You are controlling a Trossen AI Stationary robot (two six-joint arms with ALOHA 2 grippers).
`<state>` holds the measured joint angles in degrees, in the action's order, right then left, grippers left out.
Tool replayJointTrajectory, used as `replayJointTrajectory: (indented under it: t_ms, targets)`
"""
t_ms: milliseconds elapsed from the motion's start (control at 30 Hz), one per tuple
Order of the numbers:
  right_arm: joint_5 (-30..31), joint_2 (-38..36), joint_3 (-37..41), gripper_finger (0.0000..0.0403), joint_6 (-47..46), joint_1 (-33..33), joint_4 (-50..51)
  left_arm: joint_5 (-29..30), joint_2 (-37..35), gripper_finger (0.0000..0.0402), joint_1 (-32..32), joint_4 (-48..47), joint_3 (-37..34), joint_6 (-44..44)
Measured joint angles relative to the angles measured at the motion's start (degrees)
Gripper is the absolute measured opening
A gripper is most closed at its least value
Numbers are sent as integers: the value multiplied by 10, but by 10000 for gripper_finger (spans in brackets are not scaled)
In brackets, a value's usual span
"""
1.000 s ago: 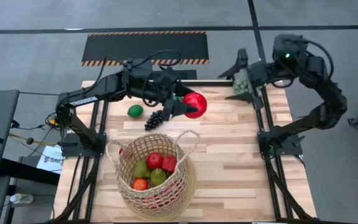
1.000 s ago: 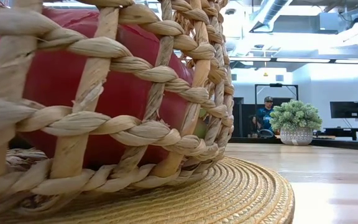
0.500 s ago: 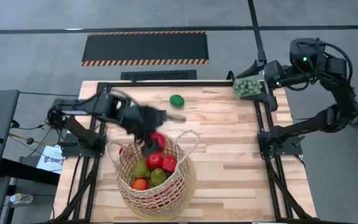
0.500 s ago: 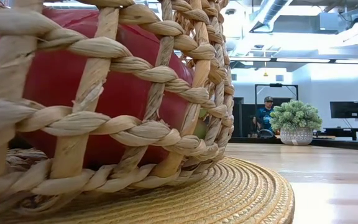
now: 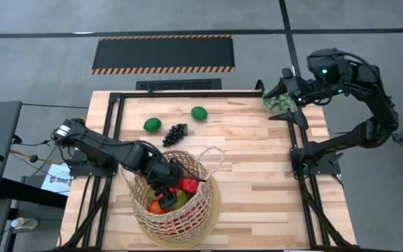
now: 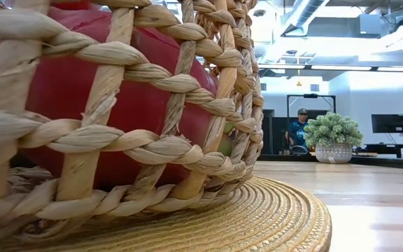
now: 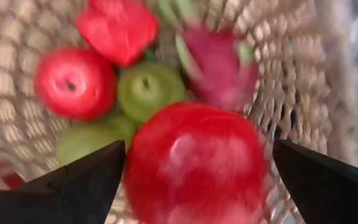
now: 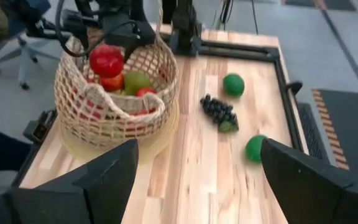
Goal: Build produce basket
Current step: Put the apple into the basket, then put the lime into the basket
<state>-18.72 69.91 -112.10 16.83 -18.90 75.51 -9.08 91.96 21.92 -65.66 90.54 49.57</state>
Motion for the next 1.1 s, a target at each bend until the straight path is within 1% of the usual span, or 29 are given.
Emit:
replayJointTrajectory:
  t_ms: [133,267,333,433,533,600,667,733,833,900,1000,1100]
  targets:
    - [0,19,0,355,9,0,15,-47,0,397,3,28,-38,2]
    - [0,40,0,356,14,0,31,-52,0,396,2,44,-53,-3]
    - [1,51,0,356,17,0,31,-44,0,396,-3,45,-53,-2]
    - [6,66,0,354,30,0,24,-37,-3,396,-15,56,-34,-10]
    - [7,82,0,354,44,-15,11,-36,-9,396,-40,37,21,-59]
    - [8,95,0,354,46,-31,-3,-17,-11,396,-65,-2,71,-90]
    - [9,110,0,354,54,-56,-19,15,-12,396,-91,-40,130,-122]
    - [9,129,0,354,55,-80,-43,60,-15,396,-115,-84,191,-155]
    - [9,168,0,354,56,-115,-82,133,-22,396,-144,-124,274,-195]
    - [7,201,0,354,57,-136,-106,170,-27,396,-161,-140,319,-217]
    - [-14,255,0,353,57,-157,-133,222,-35,396,-175,-168,367,-233]
    - [-39,317,0,353,59,-167,-150,260,-47,396,-177,-191,389,-239]
